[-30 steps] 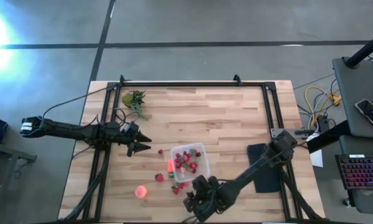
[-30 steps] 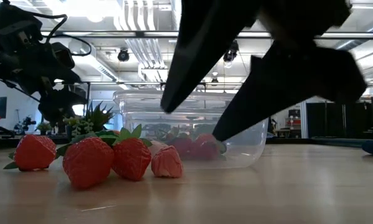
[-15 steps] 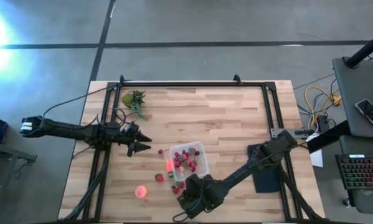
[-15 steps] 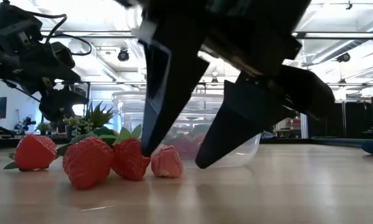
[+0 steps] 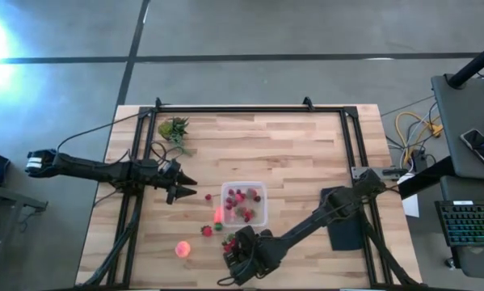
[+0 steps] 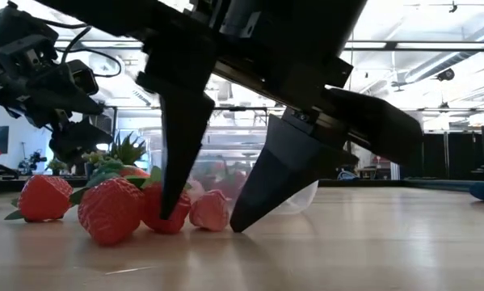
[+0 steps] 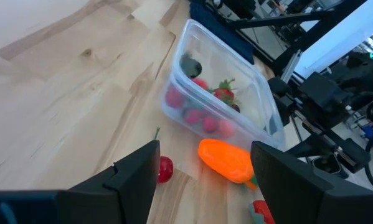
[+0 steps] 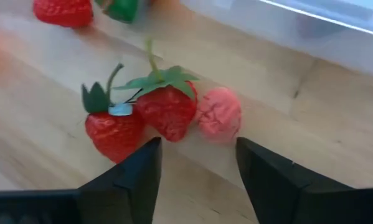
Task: Pick and placing Produce into tupperware
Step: Put the peach into the transparent container
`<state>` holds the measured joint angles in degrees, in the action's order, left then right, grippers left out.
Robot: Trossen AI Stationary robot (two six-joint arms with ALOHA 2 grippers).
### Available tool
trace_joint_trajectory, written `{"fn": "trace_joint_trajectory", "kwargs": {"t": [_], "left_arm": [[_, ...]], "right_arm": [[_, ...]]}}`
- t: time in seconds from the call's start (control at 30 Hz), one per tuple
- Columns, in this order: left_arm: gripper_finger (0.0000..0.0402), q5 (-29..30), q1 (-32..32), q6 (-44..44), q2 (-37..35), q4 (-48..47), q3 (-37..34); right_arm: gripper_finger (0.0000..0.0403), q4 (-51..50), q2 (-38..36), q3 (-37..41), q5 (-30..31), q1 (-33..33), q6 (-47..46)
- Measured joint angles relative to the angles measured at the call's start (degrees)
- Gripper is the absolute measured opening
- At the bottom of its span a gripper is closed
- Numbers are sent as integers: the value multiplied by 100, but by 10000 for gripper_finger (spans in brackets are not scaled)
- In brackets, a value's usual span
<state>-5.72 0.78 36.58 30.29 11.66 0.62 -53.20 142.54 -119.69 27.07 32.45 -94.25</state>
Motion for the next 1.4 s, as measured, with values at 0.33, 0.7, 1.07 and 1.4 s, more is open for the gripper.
{"fn": "trace_joint_trajectory", "kwargs": {"t": [0.33, 0.7, 1.07, 1.4], "left_arm": [[238, -2, 0, 2, 203, 283, 0], [238, -7, 0, 3, 434, 395, 0], [238, -8, 1, 4, 766, 432, 0], [238, -15, 1, 2, 774, 475, 0]], "right_arm": [[153, -617, 11, -226, 192, -15, -349], [163, -770, 11, -1, 271, -11, -756], [187, -737, 11, 16, 300, -60, -840], [187, -762, -7, 92, 413, -249, -1033]]}}
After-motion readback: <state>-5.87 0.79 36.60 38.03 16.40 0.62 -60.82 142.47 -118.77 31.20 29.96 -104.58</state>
